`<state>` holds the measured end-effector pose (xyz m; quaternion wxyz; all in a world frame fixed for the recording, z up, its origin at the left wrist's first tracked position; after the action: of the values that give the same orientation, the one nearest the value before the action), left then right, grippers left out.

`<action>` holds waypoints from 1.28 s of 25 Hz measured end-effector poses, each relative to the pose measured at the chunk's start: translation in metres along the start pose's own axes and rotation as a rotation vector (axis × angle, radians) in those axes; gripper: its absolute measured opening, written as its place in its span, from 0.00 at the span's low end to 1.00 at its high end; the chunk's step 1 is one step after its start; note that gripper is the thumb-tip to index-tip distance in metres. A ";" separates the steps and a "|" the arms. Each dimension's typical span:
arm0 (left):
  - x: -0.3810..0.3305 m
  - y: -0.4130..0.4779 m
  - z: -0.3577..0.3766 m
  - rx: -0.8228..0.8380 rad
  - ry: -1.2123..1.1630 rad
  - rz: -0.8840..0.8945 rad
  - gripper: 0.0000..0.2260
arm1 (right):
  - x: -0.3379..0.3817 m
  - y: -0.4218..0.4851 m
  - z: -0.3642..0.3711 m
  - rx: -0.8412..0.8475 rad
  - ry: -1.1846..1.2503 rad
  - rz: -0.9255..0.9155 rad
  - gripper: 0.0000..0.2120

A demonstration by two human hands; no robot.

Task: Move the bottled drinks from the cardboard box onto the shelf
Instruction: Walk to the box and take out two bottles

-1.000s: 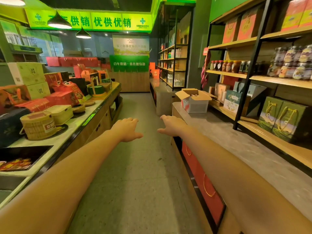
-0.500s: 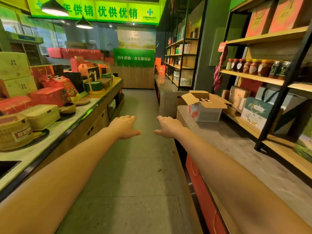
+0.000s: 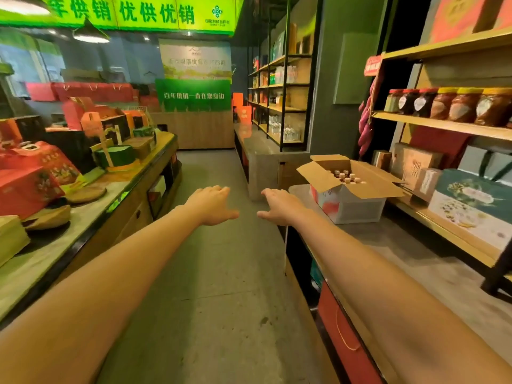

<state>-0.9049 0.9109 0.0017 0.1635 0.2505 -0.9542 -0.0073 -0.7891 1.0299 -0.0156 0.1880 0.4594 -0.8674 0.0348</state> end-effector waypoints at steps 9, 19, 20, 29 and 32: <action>0.005 0.238 0.029 -0.057 -0.007 0.044 0.30 | -0.100 0.215 -0.006 -0.051 0.021 0.025 0.31; -0.011 0.482 0.039 -0.019 -0.074 0.030 0.32 | -0.216 0.427 -0.032 -0.017 -0.006 0.039 0.31; -0.013 0.507 0.042 -0.018 -0.093 0.042 0.32 | -0.228 0.445 -0.032 -0.024 0.005 0.046 0.31; -0.028 0.714 0.067 -0.092 -0.068 0.251 0.32 | -0.333 0.601 -0.036 -0.081 0.028 0.215 0.32; -0.035 0.795 0.066 -0.109 -0.061 0.341 0.32 | -0.371 0.654 -0.049 -0.137 0.003 0.305 0.31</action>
<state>-1.2751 1.6188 0.0043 0.1468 0.0755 -0.9855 -0.0389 -1.1160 1.7086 -0.0294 0.2128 0.3082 -0.9272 0.0043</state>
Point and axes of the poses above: each hand's wrist, its own y-axis towards the middle knuckle, its own z-axis out of the palm, x = y × z, the point moved 2 cm from there along y, towards the middle knuckle, and after that the axes turned 14 degrees about y, right-handed, at the moved point
